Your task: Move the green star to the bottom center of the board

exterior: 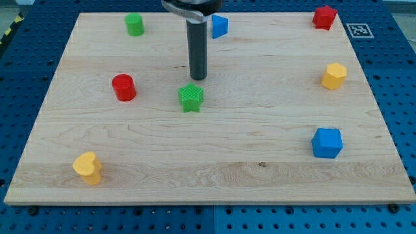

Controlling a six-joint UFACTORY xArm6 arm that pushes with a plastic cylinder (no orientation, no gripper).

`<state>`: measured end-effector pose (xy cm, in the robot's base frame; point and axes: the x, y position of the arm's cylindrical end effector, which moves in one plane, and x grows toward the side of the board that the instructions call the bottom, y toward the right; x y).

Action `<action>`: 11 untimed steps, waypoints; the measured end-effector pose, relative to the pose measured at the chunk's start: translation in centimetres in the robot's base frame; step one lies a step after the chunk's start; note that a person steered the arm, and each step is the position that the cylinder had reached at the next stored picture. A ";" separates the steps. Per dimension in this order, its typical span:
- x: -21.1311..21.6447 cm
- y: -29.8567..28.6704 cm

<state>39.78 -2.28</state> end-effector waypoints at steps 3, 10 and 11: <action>5.1 0.4; 6.6 -9.1; 9.0 -9.7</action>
<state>48.78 -11.94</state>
